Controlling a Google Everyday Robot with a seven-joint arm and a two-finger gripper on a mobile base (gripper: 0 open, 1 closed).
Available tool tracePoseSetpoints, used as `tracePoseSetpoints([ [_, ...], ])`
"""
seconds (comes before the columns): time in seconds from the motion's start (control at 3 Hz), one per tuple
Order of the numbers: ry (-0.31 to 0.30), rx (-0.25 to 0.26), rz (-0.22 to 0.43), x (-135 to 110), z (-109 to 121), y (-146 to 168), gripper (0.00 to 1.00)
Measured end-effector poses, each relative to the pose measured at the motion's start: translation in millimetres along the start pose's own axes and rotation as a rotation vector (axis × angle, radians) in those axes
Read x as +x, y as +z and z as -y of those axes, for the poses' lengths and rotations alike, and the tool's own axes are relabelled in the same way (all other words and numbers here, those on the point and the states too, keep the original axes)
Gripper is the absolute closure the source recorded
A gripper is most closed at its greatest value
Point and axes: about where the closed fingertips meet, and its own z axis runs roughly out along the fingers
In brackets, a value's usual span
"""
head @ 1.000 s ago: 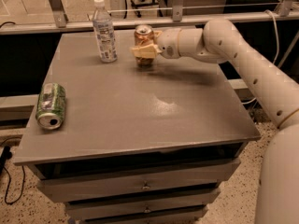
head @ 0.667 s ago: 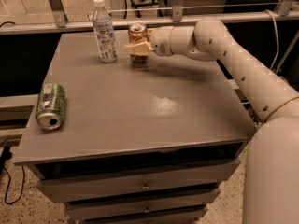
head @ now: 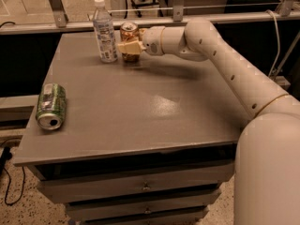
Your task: Move orange can near blue plastic bottle
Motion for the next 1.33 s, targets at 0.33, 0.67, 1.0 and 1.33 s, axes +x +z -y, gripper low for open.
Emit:
tracePoseSetpoints([
  [0.33,0.018,-0.013,-0.003,3,-5,7,0.42],
  [0.67,0.03,-0.016,-0.009,7,-7,7,0.19],
  [1.0,0.048,-0.003,-0.008,9,-6,-5,0.0],
  [1.33,0.057,0.033,-0.012,7,-6,-37,0.0],
])
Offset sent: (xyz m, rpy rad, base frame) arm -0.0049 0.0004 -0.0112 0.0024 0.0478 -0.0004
